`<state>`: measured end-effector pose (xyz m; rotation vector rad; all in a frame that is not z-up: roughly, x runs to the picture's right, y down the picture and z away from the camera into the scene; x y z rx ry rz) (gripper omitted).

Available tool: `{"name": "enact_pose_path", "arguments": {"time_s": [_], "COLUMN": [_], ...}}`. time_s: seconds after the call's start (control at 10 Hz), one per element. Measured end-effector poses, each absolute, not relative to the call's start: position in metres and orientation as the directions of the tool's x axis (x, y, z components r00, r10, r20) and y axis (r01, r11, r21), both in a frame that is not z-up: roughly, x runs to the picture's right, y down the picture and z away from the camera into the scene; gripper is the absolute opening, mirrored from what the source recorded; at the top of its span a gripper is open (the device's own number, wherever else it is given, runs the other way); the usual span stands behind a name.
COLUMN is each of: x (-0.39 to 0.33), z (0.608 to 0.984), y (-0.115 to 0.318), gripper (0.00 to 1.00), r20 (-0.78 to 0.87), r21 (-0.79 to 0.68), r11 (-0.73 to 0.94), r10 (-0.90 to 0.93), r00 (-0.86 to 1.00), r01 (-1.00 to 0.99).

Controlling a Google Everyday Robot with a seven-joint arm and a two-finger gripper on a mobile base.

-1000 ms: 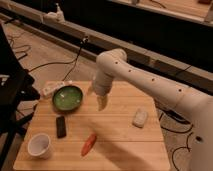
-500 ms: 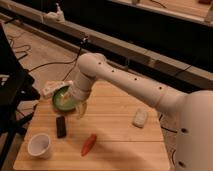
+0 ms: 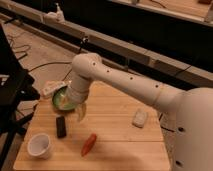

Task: Place the ceramic cup in the ceramic bowl

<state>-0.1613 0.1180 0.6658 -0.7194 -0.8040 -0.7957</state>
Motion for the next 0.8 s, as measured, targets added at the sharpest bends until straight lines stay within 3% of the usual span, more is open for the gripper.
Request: {"name": "enact_pose_path", "arguments": {"time_s": [0.3, 0.8], "x": [-0.192, -0.262], "z": [0.654, 0.629], "y": [0.141, 0.181], "gripper": [0.67, 0.67], "r20": [0.831, 0.897], "r21": [-0.212, -0.071], "r11": [0.374, 0.269], "r10": [-0.418, -0.405], "r00": [0.368, 0.179], "r01": [0.903, 0.961]}}
